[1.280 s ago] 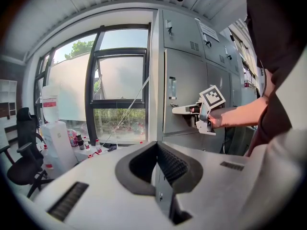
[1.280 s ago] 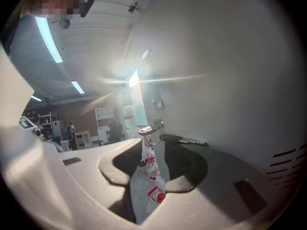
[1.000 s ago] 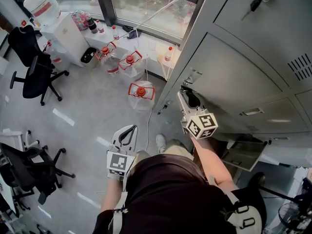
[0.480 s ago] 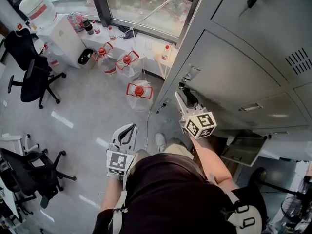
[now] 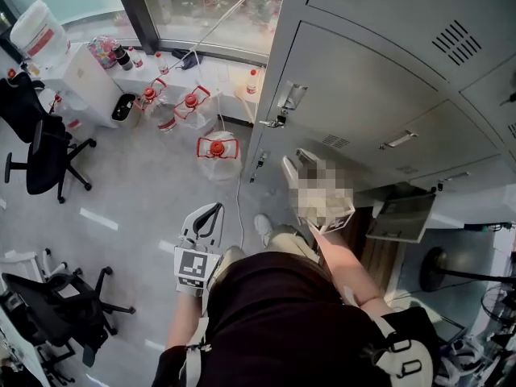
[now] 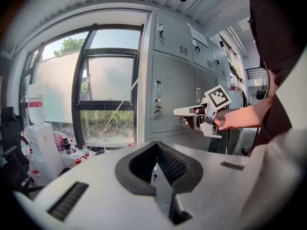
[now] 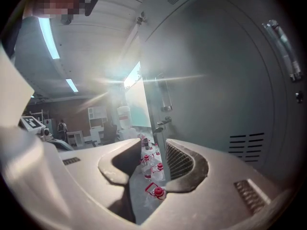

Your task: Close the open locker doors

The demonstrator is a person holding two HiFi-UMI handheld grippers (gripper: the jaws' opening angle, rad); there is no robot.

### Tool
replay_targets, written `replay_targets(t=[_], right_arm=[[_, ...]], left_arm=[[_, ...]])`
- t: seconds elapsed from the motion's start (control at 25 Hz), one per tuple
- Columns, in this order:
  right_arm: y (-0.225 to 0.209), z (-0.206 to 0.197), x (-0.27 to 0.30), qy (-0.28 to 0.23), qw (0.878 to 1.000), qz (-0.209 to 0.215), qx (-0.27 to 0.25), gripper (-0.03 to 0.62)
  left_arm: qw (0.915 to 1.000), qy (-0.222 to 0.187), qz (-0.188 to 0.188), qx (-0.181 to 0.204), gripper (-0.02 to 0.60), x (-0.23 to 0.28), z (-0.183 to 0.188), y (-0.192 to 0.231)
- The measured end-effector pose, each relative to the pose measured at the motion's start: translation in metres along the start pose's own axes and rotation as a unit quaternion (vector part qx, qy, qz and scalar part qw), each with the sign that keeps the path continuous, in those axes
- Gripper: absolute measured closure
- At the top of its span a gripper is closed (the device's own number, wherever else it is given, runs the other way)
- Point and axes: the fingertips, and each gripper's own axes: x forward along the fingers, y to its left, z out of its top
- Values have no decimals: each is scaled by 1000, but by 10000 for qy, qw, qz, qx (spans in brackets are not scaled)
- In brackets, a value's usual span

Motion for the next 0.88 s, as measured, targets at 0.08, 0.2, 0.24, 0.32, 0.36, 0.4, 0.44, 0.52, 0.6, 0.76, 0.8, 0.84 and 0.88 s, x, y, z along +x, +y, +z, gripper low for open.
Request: replay_targets(t=[0.08, 0.2, 0.24, 0.32, 0.36, 0.4, 0.44, 0.52, 0.6, 0.76, 0.8, 0.84, 0.88], right_arm=[[3, -4, -16, -6, 9999, -114, 28, 442], [6, -12, -41, -1, 9995, -308, 71, 442], [7, -15, -50, -4, 9992, -381, 82, 442], [10, -20, -67, -14, 9985, -529, 108, 444], [10, -23, -76, -19, 9981, -604, 124, 444], [11, -25, -85, -19, 9976, -682, 141, 444], [11, -28, -94, -17, 9969, -764, 161, 445], [12, -36, -114, -9, 9953, -945, 212, 448], [11, -44, -134, 1, 9931, -1144, 256, 451], [3, -57, -174, 38, 9875, -1529, 376, 454], [1, -60, -184, 42, 9860, -1617, 404, 455], [-1, -62, -194, 43, 9844, -1705, 423, 457], [-3, -64, -204, 42, 9829, -1790, 439, 457]], left_arm=[[9999, -9, -141, 15, 572, -3, 0, -8], [9992, -10, -385, 53, 572, -5, -2, -23], [9989, -13, -475, 63, 572, -5, -3, -28], [9978, -18, -665, 84, 572, -6, -7, -39], [9970, -16, -763, 93, 572, -6, -8, -45], [9962, -10, -862, 101, 572, -6, -8, -51], [9953, 0, -967, 113, 572, -5, -8, -57], [9926, 34, -1202, 143, 572, -4, -11, -69], [9893, 95, -1445, 168, 572, -2, -18, -83], [9817, 209, -1885, 175, 572, 8, -27, -112], [9794, 223, -1997, 191, 572, 11, -28, -120], [9771, 236, -2106, 217, 572, 14, -28, -128], [9747, 248, -2208, 244, 572, 17, -28, -136]])
